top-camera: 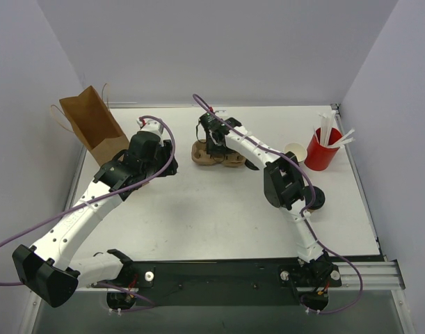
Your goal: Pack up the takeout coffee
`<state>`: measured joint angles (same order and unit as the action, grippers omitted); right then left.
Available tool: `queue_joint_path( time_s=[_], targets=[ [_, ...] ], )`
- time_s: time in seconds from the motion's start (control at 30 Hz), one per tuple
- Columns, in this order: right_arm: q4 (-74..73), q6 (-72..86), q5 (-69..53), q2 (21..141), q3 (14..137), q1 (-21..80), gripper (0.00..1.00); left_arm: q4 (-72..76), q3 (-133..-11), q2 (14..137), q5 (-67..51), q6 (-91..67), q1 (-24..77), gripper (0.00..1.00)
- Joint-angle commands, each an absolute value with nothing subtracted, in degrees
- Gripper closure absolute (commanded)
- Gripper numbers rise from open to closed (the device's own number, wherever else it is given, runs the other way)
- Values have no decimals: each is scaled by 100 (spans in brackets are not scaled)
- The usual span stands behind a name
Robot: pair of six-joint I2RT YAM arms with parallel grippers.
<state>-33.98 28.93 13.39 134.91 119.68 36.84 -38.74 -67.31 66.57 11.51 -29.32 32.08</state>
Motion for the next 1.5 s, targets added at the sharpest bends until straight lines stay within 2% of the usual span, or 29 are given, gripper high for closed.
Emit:
queue_joint_path(
  time_s=[0.0, 0.83, 1.07, 1.23, 1.3, 1.47],
  targets=[
    [-3577, 2909, 1564, 13351, 12155, 3727, 62, -3542, -6794, 6653, 1099, -2856, 3155, 44],
    [-3630, 2716, 1696, 12744, 12164, 3762, 64, -3507, -6741, 6802, 1055, -2865, 3129, 44],
    [-3367, 2707, 1705, 12314, 11524, 3771, 63, -3463, -6653, 6943, 1055, -2909, 3129, 44],
    [-3147, 2628, 1459, 12033, 10987, 3762, 52, -3393, -6636, 7127, 1002, -2979, 3129, 44],
    [-2963, 2575, 1354, 11953, 10768, 3762, 45, -3340, -6653, 7207, 958, -3032, 3129, 40],
    [-2944, 2575, 1301, 11927, 10740, 3727, 45, -3173, -6671, 7435, 923, -3111, 3129, 40]
  ],
)
